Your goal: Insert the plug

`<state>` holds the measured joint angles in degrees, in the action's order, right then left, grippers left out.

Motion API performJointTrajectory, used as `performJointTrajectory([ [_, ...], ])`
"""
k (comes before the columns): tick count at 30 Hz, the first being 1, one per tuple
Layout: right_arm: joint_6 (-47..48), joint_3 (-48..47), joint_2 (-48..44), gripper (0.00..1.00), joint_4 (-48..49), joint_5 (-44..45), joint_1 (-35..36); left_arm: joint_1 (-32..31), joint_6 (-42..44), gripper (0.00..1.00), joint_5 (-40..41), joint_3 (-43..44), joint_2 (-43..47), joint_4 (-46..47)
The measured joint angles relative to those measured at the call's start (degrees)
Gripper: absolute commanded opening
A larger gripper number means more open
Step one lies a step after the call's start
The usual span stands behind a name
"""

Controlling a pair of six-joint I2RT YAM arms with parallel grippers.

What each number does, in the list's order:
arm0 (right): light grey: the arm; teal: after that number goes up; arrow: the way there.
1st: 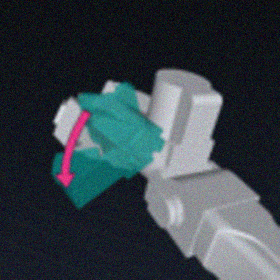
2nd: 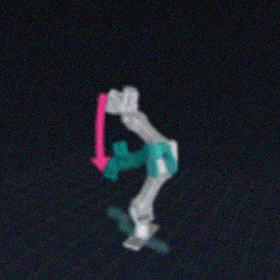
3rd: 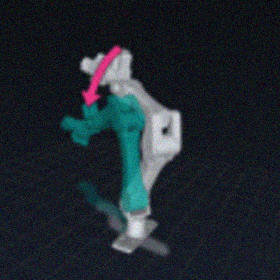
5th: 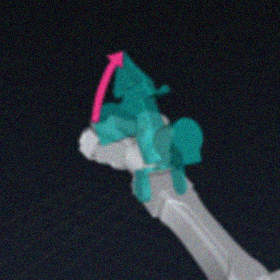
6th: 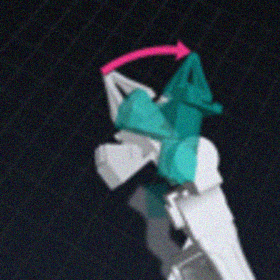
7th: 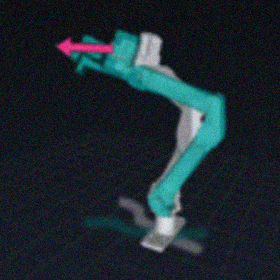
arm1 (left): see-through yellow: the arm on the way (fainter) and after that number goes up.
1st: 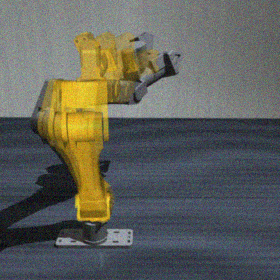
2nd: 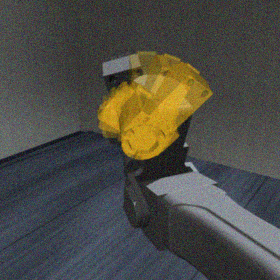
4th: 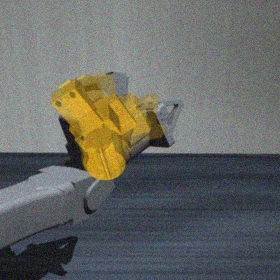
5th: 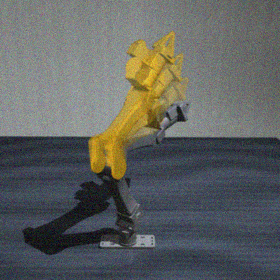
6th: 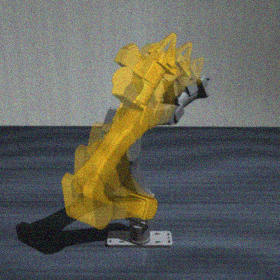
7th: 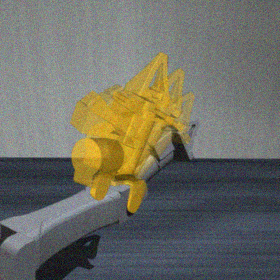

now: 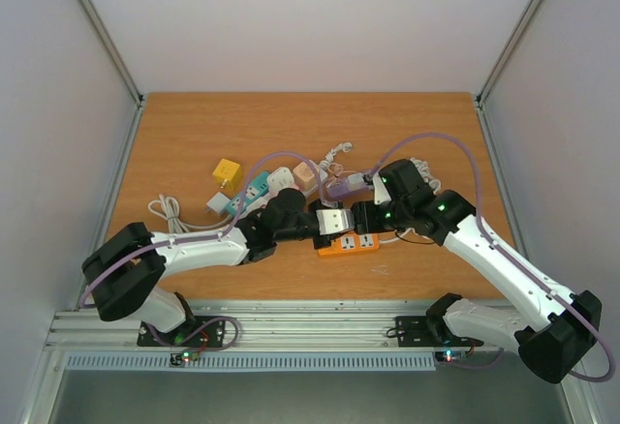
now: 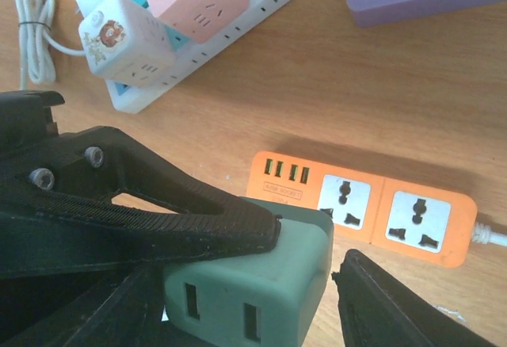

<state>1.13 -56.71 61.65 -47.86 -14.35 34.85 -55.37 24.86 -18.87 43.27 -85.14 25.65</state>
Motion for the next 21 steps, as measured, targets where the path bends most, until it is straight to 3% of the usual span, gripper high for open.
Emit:
performJointTrajectory([
  [4,-0.37,-0.11,1.42,0.37,0.26,0.68,0.44,0.0,-0.76,0.2,0.7,0.5,-0.48,-2.32],
  [8,-1.49,-0.15,1.86,0.3,0.26,1.6,0.61,0.0,-1.95,0.29,1.62,1.07,-0.72,-4.04],
  [10,-1.84,-0.33,1.81,0.3,0.17,2.05,0.72,0.0,-2.4,0.39,2.01,1.29,-0.72,-4.26],
  [13,-2.78,-0.72,1.64,0.29,-0.5,3.98,0.79,0.0,-3.54,0.66,3.1,1.86,-0.72,-4.31],
  [14,-2.93,-0.9,1.64,0.3,-0.92,4.9,0.79,0.0,-4.35,0.7,3.61,2.16,-0.72,-4.15],
  [21,-0.66,-4.26,2.69,0.34,-3.13,9.16,-1.07,0.26,-8.7,0.8,6.34,2.97,-0.55,-4.92],
])
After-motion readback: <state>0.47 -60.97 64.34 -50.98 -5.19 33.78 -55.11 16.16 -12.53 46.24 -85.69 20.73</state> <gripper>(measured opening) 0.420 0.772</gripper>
